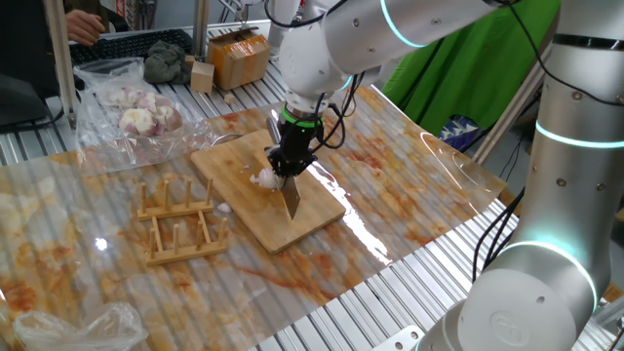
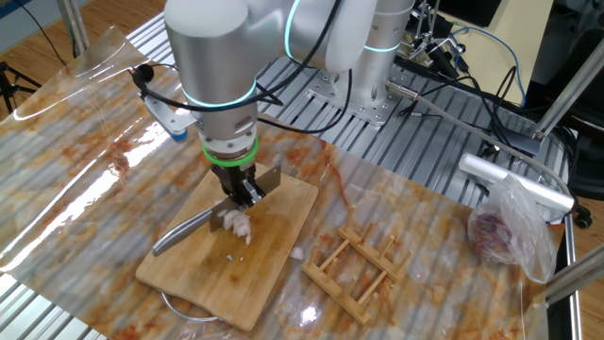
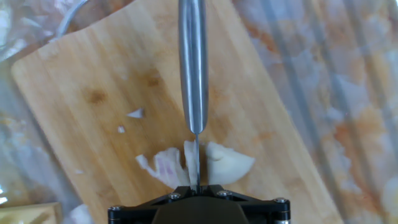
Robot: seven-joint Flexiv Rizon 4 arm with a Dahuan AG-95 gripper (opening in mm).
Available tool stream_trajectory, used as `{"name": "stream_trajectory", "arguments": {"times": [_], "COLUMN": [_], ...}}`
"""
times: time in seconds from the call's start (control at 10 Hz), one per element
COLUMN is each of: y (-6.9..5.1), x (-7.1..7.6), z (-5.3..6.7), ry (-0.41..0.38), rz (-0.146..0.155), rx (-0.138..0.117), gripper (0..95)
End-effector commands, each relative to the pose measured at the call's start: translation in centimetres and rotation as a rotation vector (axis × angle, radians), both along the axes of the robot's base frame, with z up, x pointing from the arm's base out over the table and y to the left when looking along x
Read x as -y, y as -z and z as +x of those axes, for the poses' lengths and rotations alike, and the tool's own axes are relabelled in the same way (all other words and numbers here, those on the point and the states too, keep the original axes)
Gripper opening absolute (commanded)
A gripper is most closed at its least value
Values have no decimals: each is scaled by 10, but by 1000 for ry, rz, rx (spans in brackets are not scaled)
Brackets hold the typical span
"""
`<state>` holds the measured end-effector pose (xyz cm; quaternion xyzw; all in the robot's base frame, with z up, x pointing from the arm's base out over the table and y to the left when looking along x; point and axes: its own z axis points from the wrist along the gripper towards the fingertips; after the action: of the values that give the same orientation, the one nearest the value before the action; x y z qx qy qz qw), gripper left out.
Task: Chop the onions
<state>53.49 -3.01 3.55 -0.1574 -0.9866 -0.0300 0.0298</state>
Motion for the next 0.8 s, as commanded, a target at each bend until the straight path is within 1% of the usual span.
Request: {"name": "stream_trajectory", "arguments": {"times": [0.1, 0.3, 0.4, 0.5, 0.6, 0.7, 0.8], "y": [-7, -17, -28, -37, -43, -50, -52], "x": [0, 0, 2, 4, 5, 7, 9], "z": [-2, -3, -4, -6, -7, -8, -8], "ry": [-6, -12, -19, -23, -31, -51, -52], "rz": [2, -13, -25, -28, -33, -61, -60], "rx": [-1, -14, -30, -40, -47, -51, -52], "gripper": [0, 0, 0, 0, 0, 0, 0]}}
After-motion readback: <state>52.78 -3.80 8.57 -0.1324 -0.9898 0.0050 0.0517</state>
